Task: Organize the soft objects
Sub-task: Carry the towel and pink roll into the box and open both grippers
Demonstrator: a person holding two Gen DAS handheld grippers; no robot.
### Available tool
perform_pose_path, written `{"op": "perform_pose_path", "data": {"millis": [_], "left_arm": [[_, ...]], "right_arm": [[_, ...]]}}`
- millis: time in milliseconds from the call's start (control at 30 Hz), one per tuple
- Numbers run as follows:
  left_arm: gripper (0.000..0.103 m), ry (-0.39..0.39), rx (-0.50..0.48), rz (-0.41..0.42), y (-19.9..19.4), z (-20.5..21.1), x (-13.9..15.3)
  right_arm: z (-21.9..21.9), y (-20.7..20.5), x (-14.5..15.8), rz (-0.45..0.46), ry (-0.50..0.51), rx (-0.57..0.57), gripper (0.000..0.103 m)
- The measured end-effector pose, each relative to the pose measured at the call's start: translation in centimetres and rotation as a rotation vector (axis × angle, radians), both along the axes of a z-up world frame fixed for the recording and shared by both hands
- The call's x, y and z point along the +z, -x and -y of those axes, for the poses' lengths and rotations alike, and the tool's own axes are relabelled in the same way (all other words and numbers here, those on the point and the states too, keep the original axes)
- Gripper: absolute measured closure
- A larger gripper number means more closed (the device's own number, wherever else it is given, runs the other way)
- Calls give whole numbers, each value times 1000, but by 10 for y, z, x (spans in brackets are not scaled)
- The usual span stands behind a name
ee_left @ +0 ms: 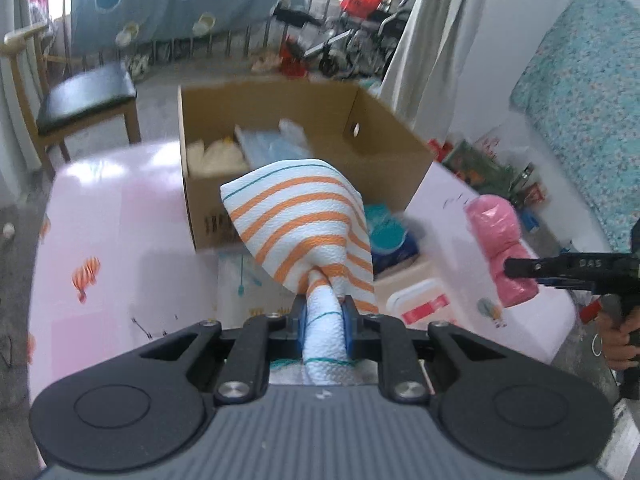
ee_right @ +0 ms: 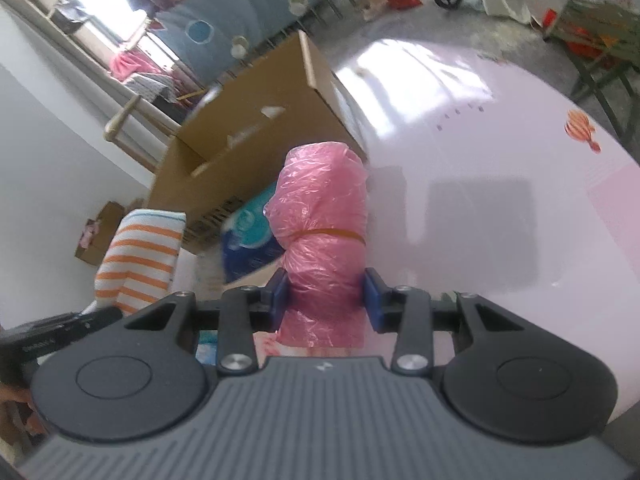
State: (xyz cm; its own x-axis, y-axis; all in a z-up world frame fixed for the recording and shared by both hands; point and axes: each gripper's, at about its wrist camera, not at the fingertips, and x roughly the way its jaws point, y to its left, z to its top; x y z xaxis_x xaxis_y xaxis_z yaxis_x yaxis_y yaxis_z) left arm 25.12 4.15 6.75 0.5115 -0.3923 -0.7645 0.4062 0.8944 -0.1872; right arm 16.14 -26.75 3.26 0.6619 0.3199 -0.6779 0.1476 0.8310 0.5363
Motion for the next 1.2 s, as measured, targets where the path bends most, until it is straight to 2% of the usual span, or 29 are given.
{"op": "perform_pose_path", "data": {"millis": [133, 233, 333, 500, 633, 833, 933, 1000, 1067, 1133, 1167, 1200], "left_arm": [[85, 30, -3, 64, 7, -5, 30], [85, 60, 10, 110, -3, -9, 46], [85, 58, 22, 137, -31, -5, 54], [85, 36, 23, 154, -100, 14, 59], [85, 83, 93, 101, -159, 19, 46], [85, 62, 211, -10, -238, 26, -15], [82, -51, 239, -46, -263, 33, -45], [77, -98, 219, -115, -277, 39, -60], [63, -239, 161, -129, -280, 55, -65], [56, -381, 81, -103, -277, 72, -68], [39, -441, 58, -83, -274, 78, -68], [32, -481, 56, -65, -271, 81, -66]], "right_arm": [[-1, 1, 22, 50, -16, 19, 66], [-2, -7, 41, 89, -8, 50, 66], [1, -24, 58, 120, -12, 61, 66], [6, -79, 81, 155, 18, 57, 66], [4, -148, 92, 158, 41, 76, 66], [-23, -237, 84, 112, 99, 139, 66], [-36, -270, 71, 72, 120, 157, 66], [-48, -288, 64, 55, 124, 178, 66], [-62, -305, 57, 30, 156, 215, 66], [-78, -320, 53, 25, 207, 259, 66], [-85, -327, 53, 26, 224, 270, 66], [-89, -335, 51, 15, 235, 278, 66]]}}
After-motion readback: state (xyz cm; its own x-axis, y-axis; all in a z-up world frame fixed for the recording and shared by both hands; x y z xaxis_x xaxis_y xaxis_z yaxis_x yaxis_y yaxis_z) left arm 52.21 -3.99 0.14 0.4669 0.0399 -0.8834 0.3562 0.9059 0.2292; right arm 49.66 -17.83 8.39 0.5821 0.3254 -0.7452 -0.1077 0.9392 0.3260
